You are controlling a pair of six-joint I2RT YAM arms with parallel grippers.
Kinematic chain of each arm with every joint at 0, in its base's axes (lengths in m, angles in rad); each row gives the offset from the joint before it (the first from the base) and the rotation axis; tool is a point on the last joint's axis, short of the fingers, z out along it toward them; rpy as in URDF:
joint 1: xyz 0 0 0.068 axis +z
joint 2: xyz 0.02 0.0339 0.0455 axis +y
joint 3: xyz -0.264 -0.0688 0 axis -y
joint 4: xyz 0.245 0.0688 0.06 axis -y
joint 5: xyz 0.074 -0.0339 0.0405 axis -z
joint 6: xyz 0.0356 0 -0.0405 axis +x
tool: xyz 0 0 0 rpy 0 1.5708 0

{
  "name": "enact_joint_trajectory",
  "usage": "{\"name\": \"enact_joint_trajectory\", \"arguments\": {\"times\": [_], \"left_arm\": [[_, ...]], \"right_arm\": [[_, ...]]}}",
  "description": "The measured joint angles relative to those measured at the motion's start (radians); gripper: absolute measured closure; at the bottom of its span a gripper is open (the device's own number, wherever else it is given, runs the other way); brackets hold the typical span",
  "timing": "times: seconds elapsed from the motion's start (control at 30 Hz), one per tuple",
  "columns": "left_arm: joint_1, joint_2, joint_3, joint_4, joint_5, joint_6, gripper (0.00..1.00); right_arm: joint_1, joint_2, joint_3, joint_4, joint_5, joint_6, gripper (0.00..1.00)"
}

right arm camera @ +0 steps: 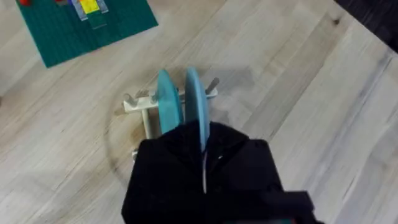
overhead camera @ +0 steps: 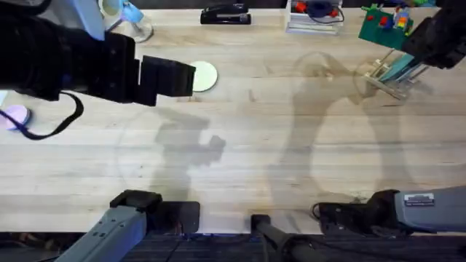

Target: Pick up the plates from the table one by one and place each into a slot on the dish rack.

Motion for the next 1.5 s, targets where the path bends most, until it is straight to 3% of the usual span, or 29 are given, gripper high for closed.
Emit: {"name": "enact_joint_trajectory", "arguments": {"times": [1.07,1.27,1.5], "left_arm": [[0.000,0.000,0.000,0.000,0.000,0.000,0.008],[0.000,0.000,0.000,0.000,0.000,0.000,0.008],[0.000,0.000,0.000,0.000,0.000,0.000,0.008]], "right_arm": [[-0.009,0.000,0.000,0.008,-0.012,0.007,0.973],[-0.010,0.000,0.000,0.017,-0.012,0.008,0.859],[-0.010,0.000,0.000,0.017,-0.012,0.008,0.846]]}}
